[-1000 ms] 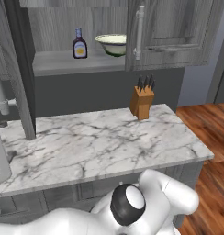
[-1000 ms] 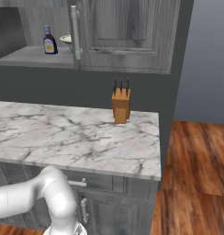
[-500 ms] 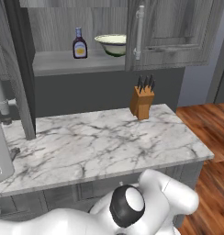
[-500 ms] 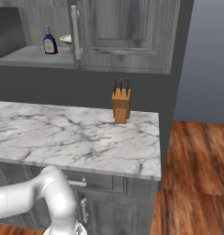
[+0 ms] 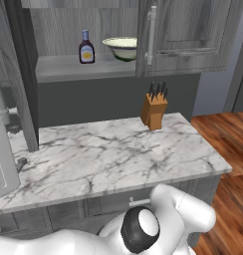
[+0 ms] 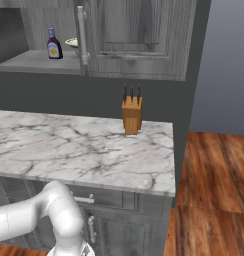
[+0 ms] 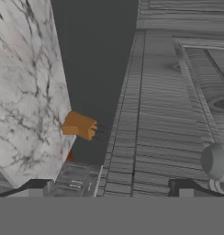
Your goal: Pick the mug and place it in the sink. Pick the bowl and place it in the open cabinet and then close the cabinet.
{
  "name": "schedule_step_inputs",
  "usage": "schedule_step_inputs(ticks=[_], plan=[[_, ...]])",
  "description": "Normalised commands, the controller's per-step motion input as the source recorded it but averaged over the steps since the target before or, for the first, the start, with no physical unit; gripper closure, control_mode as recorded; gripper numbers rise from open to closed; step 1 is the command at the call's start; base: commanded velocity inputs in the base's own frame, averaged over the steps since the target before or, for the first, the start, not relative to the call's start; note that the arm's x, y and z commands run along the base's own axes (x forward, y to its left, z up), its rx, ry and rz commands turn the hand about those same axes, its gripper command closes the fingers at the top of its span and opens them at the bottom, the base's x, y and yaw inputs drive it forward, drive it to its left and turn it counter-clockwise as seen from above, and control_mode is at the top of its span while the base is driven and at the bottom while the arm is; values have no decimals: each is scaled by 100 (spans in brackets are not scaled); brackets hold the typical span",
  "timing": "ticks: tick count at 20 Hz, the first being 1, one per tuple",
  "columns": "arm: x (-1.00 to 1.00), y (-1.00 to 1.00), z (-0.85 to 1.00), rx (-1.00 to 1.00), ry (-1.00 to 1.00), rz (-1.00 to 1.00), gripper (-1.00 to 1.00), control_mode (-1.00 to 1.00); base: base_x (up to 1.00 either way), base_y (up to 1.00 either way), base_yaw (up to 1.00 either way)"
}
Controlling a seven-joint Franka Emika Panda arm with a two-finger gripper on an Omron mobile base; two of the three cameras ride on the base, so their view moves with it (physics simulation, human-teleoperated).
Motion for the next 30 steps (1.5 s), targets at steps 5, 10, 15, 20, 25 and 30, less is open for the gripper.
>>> schedule_step_inputs(ticks=[5,10,15,20,25,30], plan=[[2,-26,0,0,-7,0,-100,-100,0,0,0],[6,-20,0,0,-5,0,-100,-100,0,0,0],[0,-34,0,0,-7,0,-100,-100,0,0,0],[18,-47,0,0,-4,0,-100,-100,0,0,0],[35,-39,1,1,-1,0,-100,-100,0,0,0],[38,-39,0,3,0,0,-100,-100,0,0,0]])
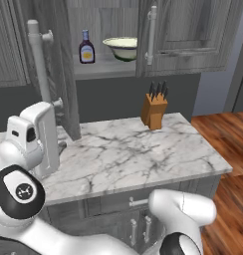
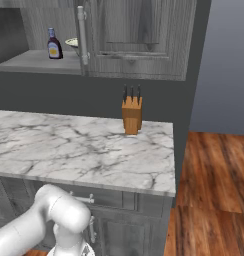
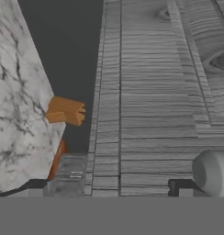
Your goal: Pick the mug and place it in the sink. Pick the bowl and place it in the open cabinet and then close the cabinet.
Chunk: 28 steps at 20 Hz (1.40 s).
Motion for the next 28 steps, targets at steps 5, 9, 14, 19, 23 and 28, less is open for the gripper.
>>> schedule_step_inputs(ticks=[5,9,14,19,23,28], plan=[[35,-47,0,3,0,0,-100,-100,0,0,0],[36,-50,0,4,0,0,-100,-100,0,0,0],[38,-51,2,6,0,0,-100,-100,0,0,0],[39,-51,3,6,0,0,-100,-100,0,0,0],[43,-53,3,7,0,0,-100,-100,0,0,0],[52,-21,0,2,1,0,-100,-100,0,0,0]])
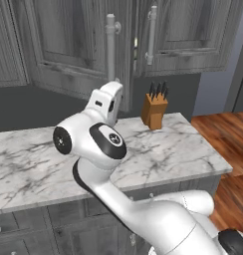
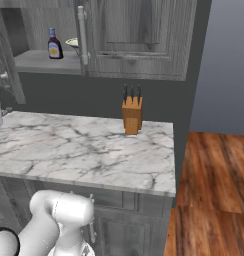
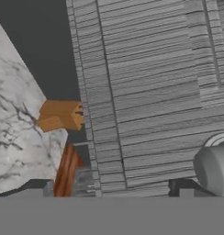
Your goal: Pick the mug and place it in the sink. Pick the bowl and place it in the open cabinet and then close the cabinet.
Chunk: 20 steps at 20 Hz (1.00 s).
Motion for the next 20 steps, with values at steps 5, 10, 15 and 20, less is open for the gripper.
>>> schedule_step_inputs(ticks=[5,10,15,20], plan=[[79,0,0,0,0,0,-100,-100,0,0,0],[89,-13,0,0,0,0,-100,-100,0,0,0],[73,-9,0,0,0,0,-100,-100,0,0,0],[85,0,0,0,0,0,-100,-100,0,0,0]])
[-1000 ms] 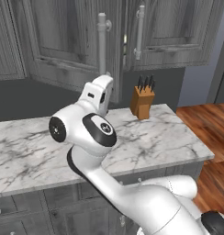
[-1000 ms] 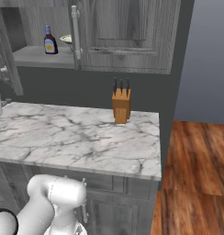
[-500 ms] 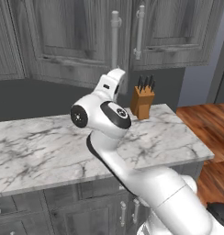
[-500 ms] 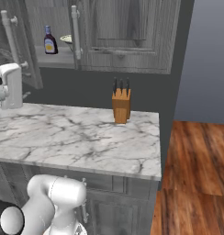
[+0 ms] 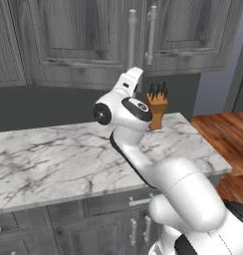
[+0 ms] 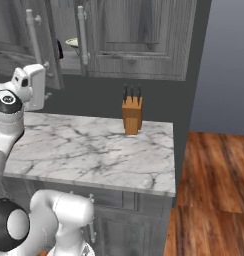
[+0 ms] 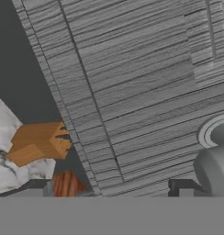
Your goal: Pick the mug and place it in the sink. Pick the bowl and place it in the open cabinet and then close the cabinet.
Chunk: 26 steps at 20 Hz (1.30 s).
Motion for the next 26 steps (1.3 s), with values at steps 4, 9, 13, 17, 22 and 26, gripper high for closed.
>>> schedule_step_inputs(ticks=[4,9,13,17,22,26], plan=[[99,0,0,0,0,0,-100,-100,0,0,0],[100,0,0,0,0,0,-100,-100,0,0,0],[100,1,-5,0,0,0,-100,-100,0,0,0],[100,16,-13,0,0,0,-100,-100,0,0,0],[97,39,-28,0,0,0,-100,-100,0,0,0],[99,29,-18,0,0,0,-100,-100,0,0,0]])
